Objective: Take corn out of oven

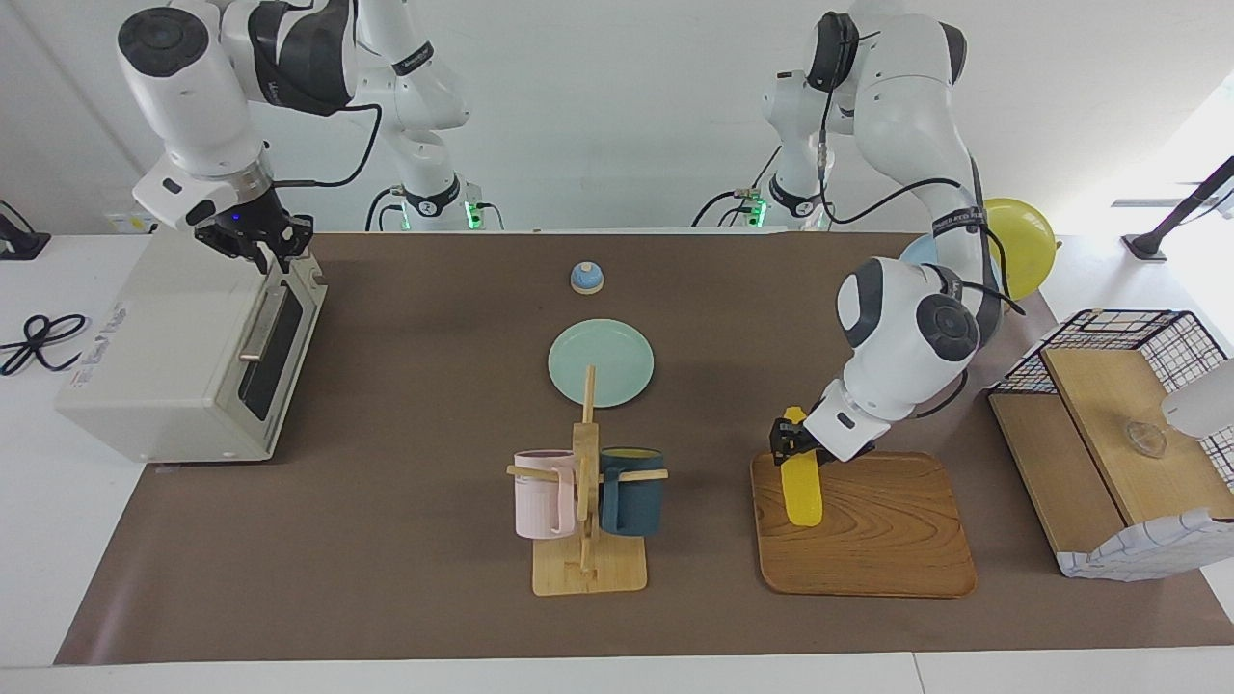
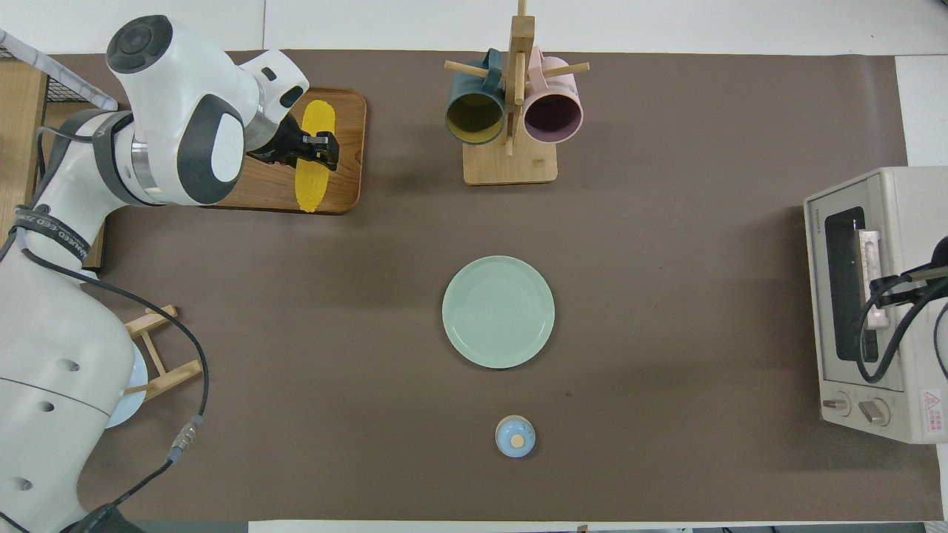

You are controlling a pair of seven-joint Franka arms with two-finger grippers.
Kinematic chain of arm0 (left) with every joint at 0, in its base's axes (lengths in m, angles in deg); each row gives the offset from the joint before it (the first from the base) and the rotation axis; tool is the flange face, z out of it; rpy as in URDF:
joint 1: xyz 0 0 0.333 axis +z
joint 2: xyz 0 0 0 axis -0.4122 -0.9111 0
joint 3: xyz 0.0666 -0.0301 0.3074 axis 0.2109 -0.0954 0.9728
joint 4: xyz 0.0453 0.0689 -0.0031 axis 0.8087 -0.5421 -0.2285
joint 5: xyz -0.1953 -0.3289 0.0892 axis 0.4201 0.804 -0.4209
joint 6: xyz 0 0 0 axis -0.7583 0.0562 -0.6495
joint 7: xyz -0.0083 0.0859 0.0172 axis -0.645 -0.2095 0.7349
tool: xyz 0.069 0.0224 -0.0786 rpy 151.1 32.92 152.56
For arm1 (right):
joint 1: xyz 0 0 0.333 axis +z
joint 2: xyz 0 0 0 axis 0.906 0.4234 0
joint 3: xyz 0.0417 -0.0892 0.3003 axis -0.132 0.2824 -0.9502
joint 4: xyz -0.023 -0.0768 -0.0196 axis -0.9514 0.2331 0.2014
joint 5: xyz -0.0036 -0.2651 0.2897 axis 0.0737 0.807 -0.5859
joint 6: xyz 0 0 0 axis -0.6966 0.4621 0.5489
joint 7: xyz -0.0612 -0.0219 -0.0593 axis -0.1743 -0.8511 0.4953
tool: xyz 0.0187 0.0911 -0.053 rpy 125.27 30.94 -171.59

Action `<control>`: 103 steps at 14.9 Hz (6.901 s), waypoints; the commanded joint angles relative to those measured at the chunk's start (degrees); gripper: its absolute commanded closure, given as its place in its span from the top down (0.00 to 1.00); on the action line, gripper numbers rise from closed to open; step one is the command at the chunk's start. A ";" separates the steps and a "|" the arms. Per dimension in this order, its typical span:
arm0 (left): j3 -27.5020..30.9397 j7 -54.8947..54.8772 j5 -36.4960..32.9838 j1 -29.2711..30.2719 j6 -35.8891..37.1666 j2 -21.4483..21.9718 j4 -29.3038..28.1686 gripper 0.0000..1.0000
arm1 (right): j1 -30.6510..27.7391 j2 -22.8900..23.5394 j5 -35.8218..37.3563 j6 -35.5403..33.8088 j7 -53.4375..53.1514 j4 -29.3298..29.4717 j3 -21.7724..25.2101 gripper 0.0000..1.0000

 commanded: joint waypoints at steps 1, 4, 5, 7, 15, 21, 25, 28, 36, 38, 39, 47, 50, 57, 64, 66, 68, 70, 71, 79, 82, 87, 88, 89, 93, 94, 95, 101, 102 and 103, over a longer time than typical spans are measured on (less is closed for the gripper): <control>-0.25 0.48 -0.41 0.44 -2.60 -2.50 2.20 0.00 | 0.03 5.05 -3.73 -6.72 0.89 9.82 -0.17 0.69; 2.03 0.40 -0.67 0.44 -3.40 -3.30 2.20 0.00 | -1.02 5.24 -9.35 -8.75 -0.07 11.85 0.36 1.00; 2.47 0.40 -0.67 0.44 -3.57 -3.38 2.20 0.00 | -1.11 4.89 -9.63 -9.28 -0.25 11.94 0.62 1.00; 2.48 0.49 -0.85 0.44 -6.02 -3.47 1.94 0.00 | -1.11 4.53 -9.55 -9.46 -0.25 12.03 0.71 1.00; 4.41 1.98 -1.37 -0.18 -6.91 -4.44 2.64 0.00 | 3.26 7.42 -8.23 -12.69 -2.43 17.63 2.54 1.00; 4.50 2.95 -1.55 -0.88 -3.84 -11.30 11.78 0.00 | 5.12 8.57 -8.31 -14.21 -5.61 19.50 3.96 1.00; 4.50 2.95 -1.90 -0.96 -4.36 -11.03 10.73 0.00 | 4.95 9.80 -9.00 -16.04 -6.05 21.07 4.40 1.00; 4.59 2.68 -2.95 -1.05 -6.12 -10.77 9.67 0.00 | 4.69 9.54 -10.95 -15.44 -6.23 21.00 5.72 1.00; 4.50 2.68 -3.92 -0.62 -3.06 -8.58 9.58 1.00 | 4.60 9.72 -11.30 -14.12 -6.14 20.82 6.43 1.00; 4.50 3.12 -3.75 -0.53 -1.74 -7.61 9.58 1.00 | 4.86 9.80 -11.57 -14.12 -6.23 21.00 6.16 1.00; 4.67 3.47 -3.75 -0.61 -1.12 -7.00 9.49 1.00 | 5.47 9.63 -10.96 -14.12 -6.31 20.82 5.99 1.00; 9.33 4.70 -5.76 -1.58 7.66 2.14 6.69 1.00 | 4.77 5.58 -10.69 -5.77 -8.41 10.54 6.16 1.00; 9.33 4.88 -5.85 -1.23 10.30 7.41 3.44 1.00 | 4.69 4.97 -10.69 -4.80 -12.99 9.48 6.16 1.00; 10.47 4.79 -8.22 -1.40 24.80 17.26 3.17 1.00 | 4.16 5.06 -10.69 -3.48 -10.63 9.40 6.34 1.00; 10.39 5.06 -8.40 -1.14 33.59 29.55 -3.58 1.00 | 4.07 5.06 -10.69 -3.48 -10.44 9.40 6.34 1.00; 9.69 5.06 -8.40 0.08 33.95 35.26 -9.63 1.00 | 4.16 5.06 -10.69 -3.22 -10.27 9.57 6.34 1.00; 5.23 5.14 -8.40 3.84 34.04 39.40 -14.74 1.00 | 4.16 5.06 -10.60 -3.13 -10.09 9.48 6.34 1.00; -1.81 5.32 -8.40 9.65 32.91 40.91 -18.44 1.00 | 4.16 5.06 -10.60 -3.30 -10.09 9.66 6.34 1.00; -1.83 5.32 -8.32 9.67 32.12 41.09 -18.98 1.00 | 4.16 5.06 -10.60 -3.48 -10.01 9.66 6.34 1.00; -1.66 5.14 -9.63 8.79 32.72 37.75 -12.57 1.00 | 4.25 5.06 -10.60 -3.57 -10.09 9.75 6.34 1.00; -1.83 4.62 -9.90 9.14 33.33 37.83 -12.83 1.00 | 4.25 5.15 -10.60 -3.22 -10.18 9.66 6.34 1.00; -1.74 1.01 -9.81 9.49 30.36 37.75 -13.18 1.00 | 4.42 5.15 -10.60 -3.39 -10.18 9.75 6.25 1.00; -1.74 1.10 -9.81 9.49 30.70 37.75 -13.09 1.00 | 4.51 5.23 -10.60 -3.48 -10.18 9.92 6.25 1.00; -1.74 1.10 -9.81 9.49 31.05 37.83 -13.09 1.00 | 4.51 5.23 -10.60 -3.57 -10.18 10.10 6.25 1.00; -1.74 1.80 -9.81 9.67 31.23 38.36 -13.18 1.00 | 4.60 5.32 -10.60 -3.66 -10.27 10.10 6.25 1.00; -1.83 1.72 -9.81 9.41 30.45 38.28 -13.18 1.00 | 4.69 5.32 -10.60 -3.66 -10.36 10.10 6.25 1.00; -1.83 1.63 -9.81 9.49 30.26 38.19 -13.09 1.00 | 4.60 5.32 -10.60 -3.66 -10.36 10.10 6.25 1.00; -1.74 1.54 -9.81 9.67 30.26 38.27 -13.18 1.00 | 4.95 5.23 -10.69 -3.22 -10.62 10.01 5.99 1.00; -1.74 1.54 -9.81 9.67 30.09 38.27 -13.27 1.00 | 4.86 5.32 -10.69 -3.04 -10.62 10.01 5.99 1.00; -1.74 1.45 -9.81 9.67 30.17 38.36 -13.27 1.00 | 4.86 5.32 -10.69 -3.04 -10.62 10.01 5.99 1.00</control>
